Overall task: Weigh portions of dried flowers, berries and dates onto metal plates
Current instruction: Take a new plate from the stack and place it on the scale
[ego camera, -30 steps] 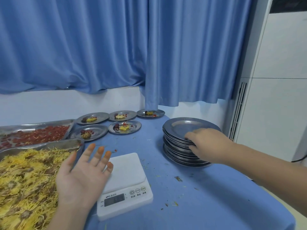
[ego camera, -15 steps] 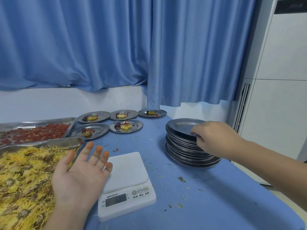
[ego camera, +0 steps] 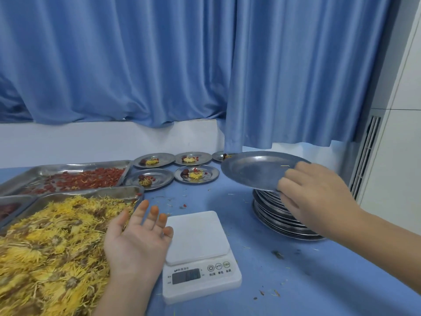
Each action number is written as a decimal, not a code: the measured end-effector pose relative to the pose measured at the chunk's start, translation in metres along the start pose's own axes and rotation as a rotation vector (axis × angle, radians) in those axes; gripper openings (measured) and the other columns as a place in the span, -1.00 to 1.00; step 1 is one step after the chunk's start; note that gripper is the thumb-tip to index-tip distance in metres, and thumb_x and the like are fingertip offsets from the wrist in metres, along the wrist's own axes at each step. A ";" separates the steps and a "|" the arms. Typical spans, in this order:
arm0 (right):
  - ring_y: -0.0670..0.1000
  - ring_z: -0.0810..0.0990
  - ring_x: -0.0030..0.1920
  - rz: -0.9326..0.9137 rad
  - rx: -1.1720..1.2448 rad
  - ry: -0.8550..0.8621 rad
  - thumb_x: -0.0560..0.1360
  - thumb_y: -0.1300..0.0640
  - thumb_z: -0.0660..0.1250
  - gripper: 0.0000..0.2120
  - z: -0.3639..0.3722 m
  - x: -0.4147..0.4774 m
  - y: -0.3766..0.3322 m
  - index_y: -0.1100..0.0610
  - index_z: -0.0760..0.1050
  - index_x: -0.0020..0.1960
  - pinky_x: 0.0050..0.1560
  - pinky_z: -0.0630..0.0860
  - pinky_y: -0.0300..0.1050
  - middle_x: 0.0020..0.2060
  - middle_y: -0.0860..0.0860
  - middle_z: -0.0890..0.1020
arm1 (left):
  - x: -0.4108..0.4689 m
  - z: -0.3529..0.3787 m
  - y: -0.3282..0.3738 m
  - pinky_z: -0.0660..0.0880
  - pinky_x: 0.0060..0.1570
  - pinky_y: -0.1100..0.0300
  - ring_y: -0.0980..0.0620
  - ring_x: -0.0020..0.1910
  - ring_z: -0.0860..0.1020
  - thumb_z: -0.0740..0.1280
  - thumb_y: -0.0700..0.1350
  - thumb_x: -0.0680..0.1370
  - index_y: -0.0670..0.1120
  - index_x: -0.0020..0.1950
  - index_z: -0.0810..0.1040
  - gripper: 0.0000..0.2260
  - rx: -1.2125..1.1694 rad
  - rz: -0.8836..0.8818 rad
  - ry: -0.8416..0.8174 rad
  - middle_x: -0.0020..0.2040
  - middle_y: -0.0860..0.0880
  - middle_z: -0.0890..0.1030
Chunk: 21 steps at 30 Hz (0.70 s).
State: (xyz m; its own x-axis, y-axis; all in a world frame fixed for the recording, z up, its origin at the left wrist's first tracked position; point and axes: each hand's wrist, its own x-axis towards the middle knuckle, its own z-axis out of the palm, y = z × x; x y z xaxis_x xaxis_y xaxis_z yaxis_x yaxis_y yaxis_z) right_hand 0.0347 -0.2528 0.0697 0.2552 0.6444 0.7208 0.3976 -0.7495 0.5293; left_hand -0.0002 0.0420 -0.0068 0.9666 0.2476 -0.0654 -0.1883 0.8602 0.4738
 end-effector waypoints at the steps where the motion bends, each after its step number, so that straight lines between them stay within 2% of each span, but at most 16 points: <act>1: 0.14 0.41 -0.44 -0.018 0.032 0.031 0.26 0.36 0.44 -0.79 0.003 0.001 -0.010 0.18 0.43 -0.40 -0.48 0.37 -0.02 -0.49 0.07 0.42 | 0.001 0.000 -0.001 0.36 -0.19 0.12 -0.04 -0.18 0.53 0.29 0.09 0.45 -0.06 0.08 0.60 -0.68 0.015 0.015 0.004 -0.21 -0.03 0.63; 5: 0.12 0.39 -0.45 -0.076 0.162 0.107 0.28 0.36 0.41 -0.83 0.015 0.008 -0.052 0.18 0.48 -0.40 -0.47 0.36 -0.02 -0.48 0.05 0.43 | 0.000 -0.001 0.002 0.37 -0.19 0.12 -0.03 -0.20 0.53 0.20 0.09 0.51 -0.07 0.02 0.62 -0.69 0.081 0.155 0.014 -0.21 -0.03 0.63; 10: 0.11 0.37 -0.48 -0.072 0.282 0.097 0.26 0.37 0.44 -0.81 0.038 0.007 -0.093 0.17 0.48 -0.42 -0.50 0.37 -0.01 -0.49 0.04 0.44 | -0.001 -0.005 0.009 0.36 -0.24 0.13 0.00 -0.21 0.48 0.16 0.08 0.55 -0.07 0.04 0.62 -0.68 0.087 0.265 0.097 -0.18 -0.03 0.59; 15: 0.11 0.38 -0.50 -0.052 0.344 0.087 0.25 0.37 0.44 -0.81 0.058 -0.004 -0.108 0.17 0.49 -0.42 -0.53 0.37 -0.06 -0.49 0.03 0.45 | 0.000 -0.004 0.009 0.36 -0.26 0.13 0.00 -0.23 0.47 0.16 0.07 0.56 -0.09 0.07 0.62 -0.67 0.096 0.290 0.129 -0.14 -0.05 0.57; 21: 0.13 0.43 -0.49 0.012 0.416 0.053 0.31 0.31 0.42 -0.85 0.064 -0.012 -0.111 0.17 0.53 -0.39 -0.50 0.42 -0.07 -0.48 0.04 0.48 | 0.002 -0.004 0.006 0.38 -0.28 0.13 0.01 -0.28 0.50 0.18 0.06 0.54 -0.10 0.04 0.63 -0.67 0.123 0.280 0.104 -0.23 -0.02 0.63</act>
State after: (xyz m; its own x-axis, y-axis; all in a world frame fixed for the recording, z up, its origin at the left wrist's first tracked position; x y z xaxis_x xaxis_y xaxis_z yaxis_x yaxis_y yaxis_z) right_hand 0.0443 -0.1674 -0.0262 0.2207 0.6190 0.7538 0.7200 -0.6247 0.3022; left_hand 0.0002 0.0502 -0.0079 0.8559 0.5172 -0.0039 -0.4164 0.6935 0.5879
